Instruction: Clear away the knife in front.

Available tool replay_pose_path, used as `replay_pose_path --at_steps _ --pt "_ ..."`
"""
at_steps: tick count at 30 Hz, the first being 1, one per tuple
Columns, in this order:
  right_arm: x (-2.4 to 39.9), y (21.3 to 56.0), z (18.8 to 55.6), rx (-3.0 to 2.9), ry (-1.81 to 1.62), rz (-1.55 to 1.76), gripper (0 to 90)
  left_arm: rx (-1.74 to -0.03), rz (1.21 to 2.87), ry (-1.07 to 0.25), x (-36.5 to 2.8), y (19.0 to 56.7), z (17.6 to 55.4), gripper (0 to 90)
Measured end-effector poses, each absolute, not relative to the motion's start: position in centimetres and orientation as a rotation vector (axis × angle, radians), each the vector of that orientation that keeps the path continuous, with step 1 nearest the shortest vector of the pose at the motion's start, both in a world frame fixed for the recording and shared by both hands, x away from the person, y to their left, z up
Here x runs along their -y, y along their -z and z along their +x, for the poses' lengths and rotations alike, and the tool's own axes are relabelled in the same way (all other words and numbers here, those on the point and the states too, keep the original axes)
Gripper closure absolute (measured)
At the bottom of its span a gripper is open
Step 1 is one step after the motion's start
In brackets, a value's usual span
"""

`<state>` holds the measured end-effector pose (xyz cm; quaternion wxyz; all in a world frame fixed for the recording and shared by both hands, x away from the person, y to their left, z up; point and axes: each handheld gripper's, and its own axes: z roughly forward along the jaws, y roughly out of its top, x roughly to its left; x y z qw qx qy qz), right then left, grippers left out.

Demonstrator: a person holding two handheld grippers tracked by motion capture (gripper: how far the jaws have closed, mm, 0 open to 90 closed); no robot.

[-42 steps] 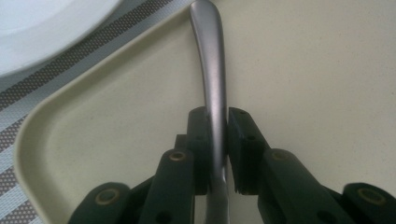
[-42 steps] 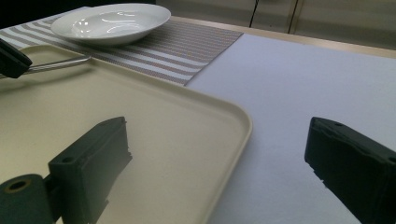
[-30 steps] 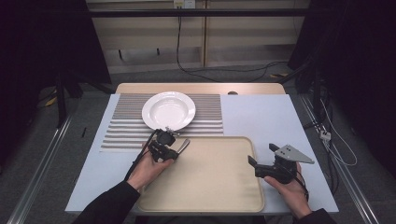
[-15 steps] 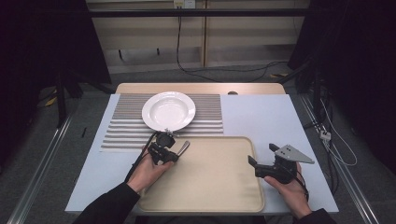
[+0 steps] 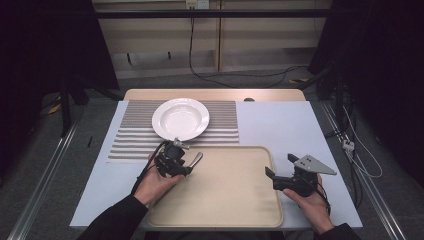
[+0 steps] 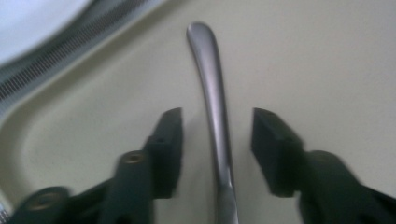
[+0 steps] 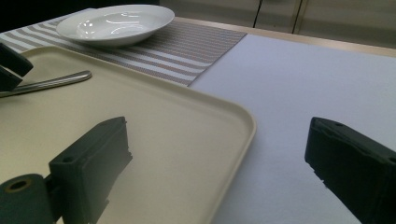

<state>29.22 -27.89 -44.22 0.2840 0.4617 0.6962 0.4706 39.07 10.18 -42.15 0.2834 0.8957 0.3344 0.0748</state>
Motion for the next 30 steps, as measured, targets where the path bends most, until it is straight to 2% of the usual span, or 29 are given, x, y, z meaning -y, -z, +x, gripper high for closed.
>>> replay_pose_path --at_steps 3,7,11,13,16,23,25,27,30 --pt "27.9 44.2 29.2 -1.865 -1.261 1.232 6.4 -0.877 2.366 -0.212 -10.2 42.0 39.1 31.0" --pt "27.9 44.2 29.2 -1.861 -1.266 1.238 6.4 -0.887 2.335 -0.204 -10.3 41.9 39.3 17.0" --pt "28.0 44.2 29.2 -1.861 -1.267 1.238 6.4 -0.843 2.311 -0.235 -10.1 41.7 39.0 10.8" --pt "28.0 44.2 29.2 -1.862 -1.266 1.240 6.4 -0.808 2.298 -0.222 -10.1 41.6 38.8 11.2" --pt "28.0 44.2 29.2 -1.861 -1.265 1.235 6.4 -0.765 2.283 -0.225 -9.8 41.5 38.3 21.6" --pt "27.9 44.2 29.2 -1.860 -1.257 1.233 6.5 -0.706 2.284 -0.218 -8.9 42.0 37.9 72.6" --pt "27.9 44.2 29.2 -1.859 -1.254 1.233 6.5 -0.707 2.303 -0.215 -8.7 42.5 38.0 84.1" --pt "27.8 44.2 29.2 -1.862 -1.251 1.232 6.5 -0.703 2.318 -0.216 -8.4 42.8 38.1 90.0" --pt "27.9 44.2 29.2 -1.858 -1.249 1.231 6.5 -0.698 2.340 -0.235 -7.9 43.2 38.1 90.0"
